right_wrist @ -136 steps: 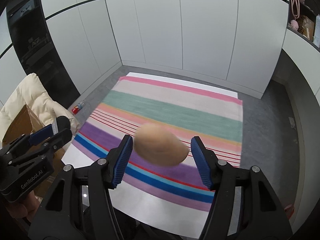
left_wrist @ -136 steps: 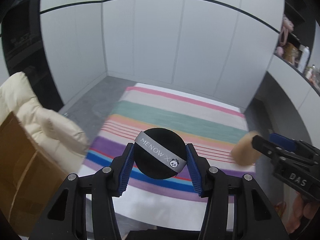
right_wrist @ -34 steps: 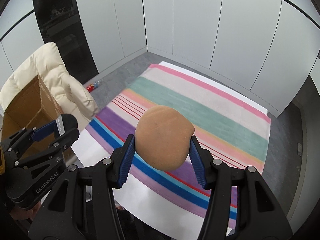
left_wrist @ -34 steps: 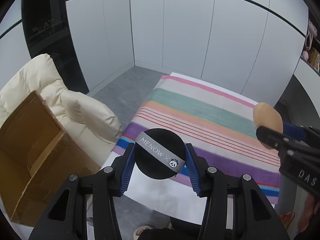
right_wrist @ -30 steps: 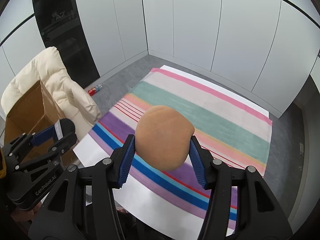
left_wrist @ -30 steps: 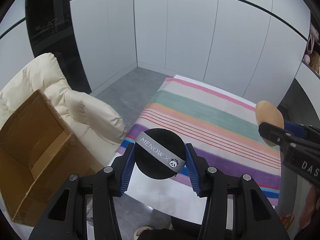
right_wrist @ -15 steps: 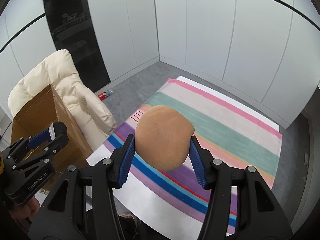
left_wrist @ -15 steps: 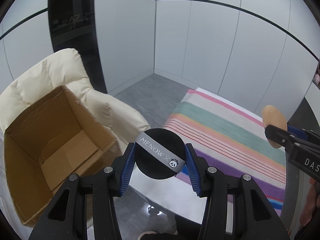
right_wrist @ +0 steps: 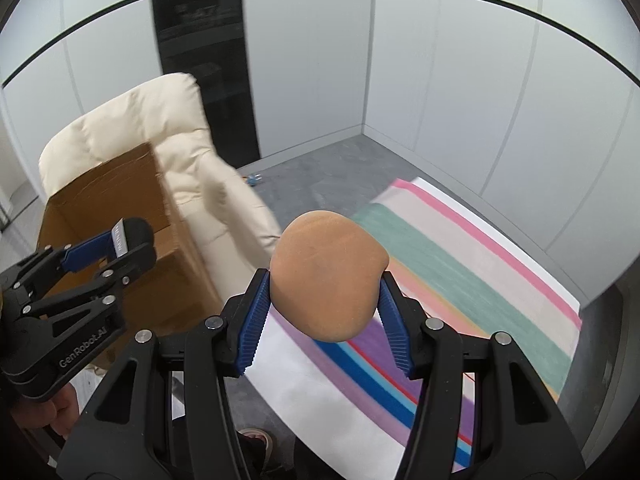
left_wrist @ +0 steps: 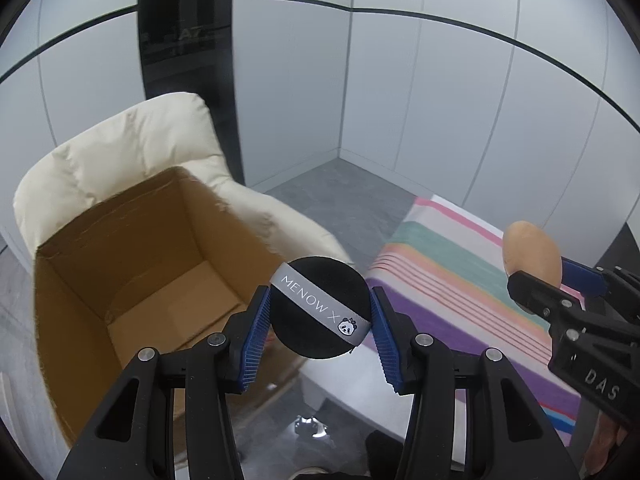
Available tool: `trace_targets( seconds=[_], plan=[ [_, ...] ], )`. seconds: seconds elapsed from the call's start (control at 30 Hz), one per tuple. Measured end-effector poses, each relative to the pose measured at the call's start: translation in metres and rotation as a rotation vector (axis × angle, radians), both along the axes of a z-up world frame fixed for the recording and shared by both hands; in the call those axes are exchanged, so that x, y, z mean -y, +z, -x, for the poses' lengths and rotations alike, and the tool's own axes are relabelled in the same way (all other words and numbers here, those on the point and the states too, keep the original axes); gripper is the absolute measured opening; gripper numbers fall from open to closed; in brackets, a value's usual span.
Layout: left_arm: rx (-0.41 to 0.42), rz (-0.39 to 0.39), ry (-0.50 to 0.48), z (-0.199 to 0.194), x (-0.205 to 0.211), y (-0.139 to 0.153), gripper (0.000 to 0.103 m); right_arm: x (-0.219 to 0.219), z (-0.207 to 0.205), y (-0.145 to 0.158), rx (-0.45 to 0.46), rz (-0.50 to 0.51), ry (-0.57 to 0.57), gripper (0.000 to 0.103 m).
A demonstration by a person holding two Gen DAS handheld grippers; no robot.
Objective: Organize objects
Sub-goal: 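Carry the black puff and beige sponge in both tools toward the cardboard box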
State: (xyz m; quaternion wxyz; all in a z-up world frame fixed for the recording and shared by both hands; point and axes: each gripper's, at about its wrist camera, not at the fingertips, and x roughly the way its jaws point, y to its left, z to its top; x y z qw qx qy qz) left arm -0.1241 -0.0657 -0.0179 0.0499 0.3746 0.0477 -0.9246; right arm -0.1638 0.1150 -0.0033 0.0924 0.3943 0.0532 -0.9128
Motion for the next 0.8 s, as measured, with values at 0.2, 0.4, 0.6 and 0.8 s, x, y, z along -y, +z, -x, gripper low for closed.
trace_targets(
  seconds=[0.2,0.4,0.6,0.8],
  plan=[
    [-0.004,-0.001,0.044,-0.007,0.030,0.001,0.050,0.041,0.004,0.000,-0.002,-0.007,0.072,0.056],
    [-0.006,0.013,0.090,-0.014,0.062,0.001,0.050,0.080,0.009,-0.001,-0.002,-0.002,0.132,0.056],
    [0.003,0.025,0.128,-0.023,0.094,0.001,0.050,0.114,0.013,-0.002,-0.005,0.003,0.185,0.056],
    [0.016,0.036,0.161,-0.033,0.120,0.000,0.051,0.148,0.019,-0.007,0.005,0.006,0.234,0.056]
  ],
)
